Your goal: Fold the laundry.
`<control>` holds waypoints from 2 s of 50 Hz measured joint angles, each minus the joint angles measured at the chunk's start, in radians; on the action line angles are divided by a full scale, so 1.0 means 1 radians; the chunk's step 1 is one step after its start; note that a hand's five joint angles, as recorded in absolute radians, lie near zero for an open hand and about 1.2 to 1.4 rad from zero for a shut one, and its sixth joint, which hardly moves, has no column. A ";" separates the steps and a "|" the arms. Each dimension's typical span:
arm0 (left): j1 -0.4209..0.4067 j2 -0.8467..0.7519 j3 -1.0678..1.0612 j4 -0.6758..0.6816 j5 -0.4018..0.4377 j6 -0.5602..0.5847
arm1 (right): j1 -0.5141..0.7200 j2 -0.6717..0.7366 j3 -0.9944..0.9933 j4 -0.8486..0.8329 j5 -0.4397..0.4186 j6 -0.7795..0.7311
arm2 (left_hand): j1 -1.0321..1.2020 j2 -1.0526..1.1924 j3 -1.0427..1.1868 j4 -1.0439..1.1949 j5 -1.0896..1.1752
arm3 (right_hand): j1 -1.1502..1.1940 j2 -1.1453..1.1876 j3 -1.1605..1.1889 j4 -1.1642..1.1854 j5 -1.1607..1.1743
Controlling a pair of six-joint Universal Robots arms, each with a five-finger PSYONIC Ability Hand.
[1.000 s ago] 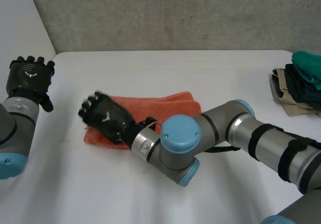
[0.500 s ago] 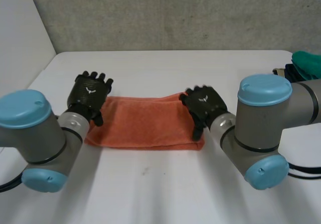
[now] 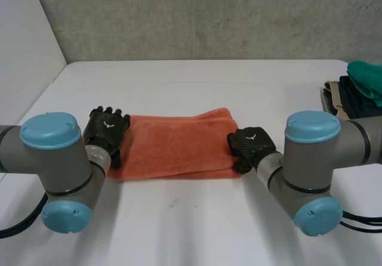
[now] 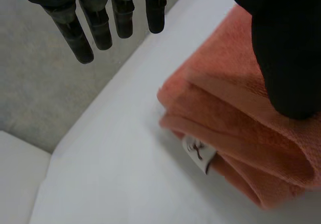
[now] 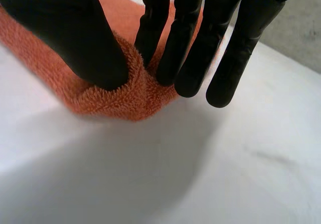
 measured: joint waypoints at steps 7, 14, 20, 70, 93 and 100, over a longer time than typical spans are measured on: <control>-0.024 0.108 -0.028 0.001 0.003 -0.010 | -0.073 -0.080 0.124 0.004 -0.008 -0.019 | 0.000 0.000 0.000 0.000 0.000 | 0.000 0.000 0.002 0.004 0.004; -0.026 0.189 -0.051 0.001 0.003 -0.012 | -0.218 -0.235 0.266 0.008 -0.029 -0.153 | 0.000 0.000 0.000 0.000 0.000 | 0.005 0.000 0.002 0.004 0.004; -0.034 0.207 -0.061 0.001 0.003 -0.012 | -0.261 -0.322 0.267 0.004 -0.052 -0.310 | 0.000 0.000 0.000 0.000 0.000 | 0.019 0.000 0.002 0.005 0.004; -0.298 -0.001 0.170 -0.113 -0.024 -0.227 | -0.060 -0.160 -0.108 0.176 -0.118 0.251 | 0.000 0.000 0.000 0.000 0.000 | -0.723 -0.946 -0.969 -0.953 -0.914; -0.216 -0.085 0.199 -0.272 -0.036 -0.034 | 0.006 0.048 -0.287 0.333 -0.086 -0.047 | 0.000 0.000 0.000 0.000 -0.002 | -0.745 -0.946 -0.969 -0.952 -0.915; -0.203 0.062 0.248 -0.271 0.080 -0.060 | 0.041 -0.141 -0.123 0.119 -0.050 -0.041 | 0.000 0.000 0.000 0.000 -0.002 | -0.745 -0.946 -0.969 -0.953 -0.916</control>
